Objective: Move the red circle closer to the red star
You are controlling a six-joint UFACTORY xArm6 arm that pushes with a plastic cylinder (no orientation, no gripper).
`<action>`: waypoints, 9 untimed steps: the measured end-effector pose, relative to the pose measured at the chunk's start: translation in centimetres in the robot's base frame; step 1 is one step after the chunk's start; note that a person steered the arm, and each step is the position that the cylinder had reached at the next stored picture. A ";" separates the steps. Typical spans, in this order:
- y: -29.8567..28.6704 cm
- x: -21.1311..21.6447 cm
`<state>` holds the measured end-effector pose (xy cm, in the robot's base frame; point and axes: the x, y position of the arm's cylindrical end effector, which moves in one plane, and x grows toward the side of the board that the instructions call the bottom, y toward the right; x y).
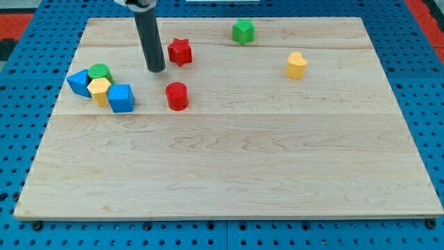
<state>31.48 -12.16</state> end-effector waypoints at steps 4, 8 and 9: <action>18.2 8.1; 2.6 11.7; 2.4 11.7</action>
<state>43.21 -9.76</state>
